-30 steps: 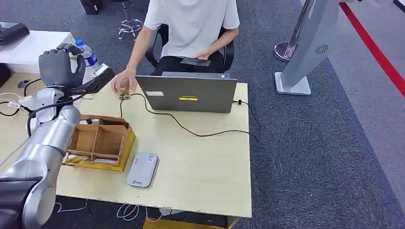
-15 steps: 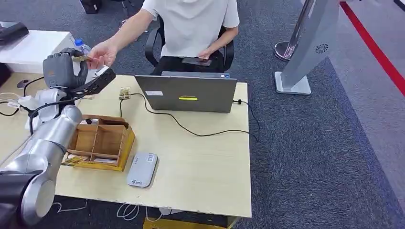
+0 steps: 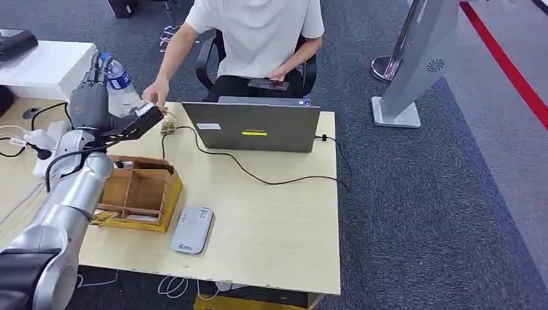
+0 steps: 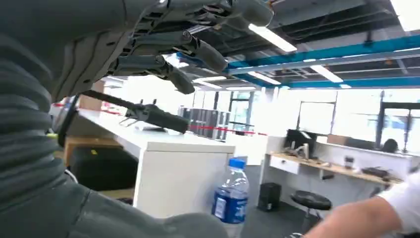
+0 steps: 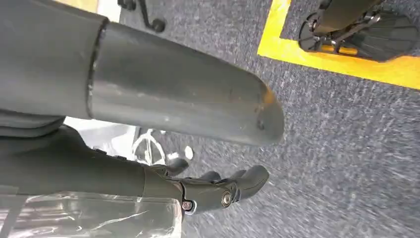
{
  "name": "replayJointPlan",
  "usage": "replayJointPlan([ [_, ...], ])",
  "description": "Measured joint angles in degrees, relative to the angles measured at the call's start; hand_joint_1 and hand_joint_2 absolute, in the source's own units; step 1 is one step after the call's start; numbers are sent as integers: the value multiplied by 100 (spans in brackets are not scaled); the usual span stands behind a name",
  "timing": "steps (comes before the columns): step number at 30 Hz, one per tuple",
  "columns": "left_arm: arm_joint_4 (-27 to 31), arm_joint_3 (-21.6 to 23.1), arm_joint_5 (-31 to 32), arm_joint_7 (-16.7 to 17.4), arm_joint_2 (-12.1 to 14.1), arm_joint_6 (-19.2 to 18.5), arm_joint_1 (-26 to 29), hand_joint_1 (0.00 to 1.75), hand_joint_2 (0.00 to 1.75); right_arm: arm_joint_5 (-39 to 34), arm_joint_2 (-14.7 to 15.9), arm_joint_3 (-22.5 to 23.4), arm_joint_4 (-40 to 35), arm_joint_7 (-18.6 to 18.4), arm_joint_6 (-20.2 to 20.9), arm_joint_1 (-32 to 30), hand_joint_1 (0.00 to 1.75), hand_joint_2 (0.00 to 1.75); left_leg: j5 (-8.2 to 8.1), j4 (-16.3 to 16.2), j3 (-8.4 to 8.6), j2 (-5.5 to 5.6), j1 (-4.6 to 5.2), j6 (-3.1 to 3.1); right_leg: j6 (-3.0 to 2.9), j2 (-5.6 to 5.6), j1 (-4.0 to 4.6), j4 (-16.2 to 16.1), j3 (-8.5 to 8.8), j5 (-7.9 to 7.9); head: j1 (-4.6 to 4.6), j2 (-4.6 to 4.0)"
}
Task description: Pass the card to the sensor for recognition and then transmit it.
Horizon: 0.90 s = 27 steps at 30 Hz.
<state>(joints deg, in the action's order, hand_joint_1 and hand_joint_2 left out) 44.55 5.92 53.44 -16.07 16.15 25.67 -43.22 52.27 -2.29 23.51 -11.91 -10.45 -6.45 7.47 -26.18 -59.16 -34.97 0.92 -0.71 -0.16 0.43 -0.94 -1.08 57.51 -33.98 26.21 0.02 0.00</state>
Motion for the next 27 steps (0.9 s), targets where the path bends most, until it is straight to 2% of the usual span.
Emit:
replayJointPlan([
  [4,1979,116,-272,213,456,-546,1171,0,175,-171,2,217,0,162,-112,-188,0,0,-20,3,4,-34,-1,-9,-3,-38,0,0,-9,8,0,0],
  [7,3183,90,-790,75,862,-854,2068,0,175,-283,7,374,0,267,-173,-303,0,0,-33,8,10,-40,-1,-12,-7,-41,0,0,-8,23,0,0],
  [9,3880,-33,-1107,-107,1140,-924,2688,0,175,-339,15,468,0,317,-199,-368,0,0,-40,8,10,-41,-1,-12,-8,-42,1,0,-7,33,-2,0],
  [12,4793,-554,-1563,-487,1373,-987,3645,0,175,-412,39,617,0,356,-234,-431,0,0,-50,9,12,-41,-2,-13,-13,-41,1,0,-4,45,-9,0],
  [15,5484,-1305,-2036,-808,1362,-1128,4466,0,175,-462,63,772,0,411,-273,-461,0,0,-58,9,15,-40,-2,-9,-7,-40,1,0,-1,55,-7,0],
  [17,5682,-1732,-2416,-1014,1264,-1274,4813,0,175,-477,70,851,0,430,-293,-466,0,0,-64,9,15,-36,-2,-10,2,-37,1,0,2,62,-4,0],
  [18,5717,-1983,-2731,-1099,1196,-1508,4959,0,175,-475,70,896,0,448,-295,-466,0,0,-64,9,17,-34,-1,-9,4,-35,0,-1,6,64,-4,0],
  [20,5605,-2490,-3517,-1274,959,-2263,5043,0,175,-446,70,975,0,481,-295,-468,0,0,-65,9,18,-26,-1,-8,5,-27,0,-1,9,64,-2,0],
  [22,5145,-3138,-4798,-1304,667,-3508,4942,0,175,-400,70,1039,0,524,-291,-468,0,0,-65,10,21,-24,-2,-8,4,-24,1,-1,13,64,-4,0],
  [23,4727,-3516,-5295,-1413,564,-3999,4849,0,175,-363,70,1078,0,531,-289,-469,0,0,-65,10,24,-27,-5,-8,4,-26,4,-1,13,64,-4,0],
  [25,3958,-4117,-6096,-1368,405,-4557,4611,0,175,-287,72,1111,0,559,-263,-478,0,0,-63,11,26,-27,-6,-11,3,-27,5,0,18,63,0,0],
  [27,3195,-4644,-6617,-1378,322,-4736,4422,0,175,-215,74,1126,0,583,-256,-477,0,0,-63,13,33,-29,-10,-11,1,-30,9,1,25,62,0,0],
])
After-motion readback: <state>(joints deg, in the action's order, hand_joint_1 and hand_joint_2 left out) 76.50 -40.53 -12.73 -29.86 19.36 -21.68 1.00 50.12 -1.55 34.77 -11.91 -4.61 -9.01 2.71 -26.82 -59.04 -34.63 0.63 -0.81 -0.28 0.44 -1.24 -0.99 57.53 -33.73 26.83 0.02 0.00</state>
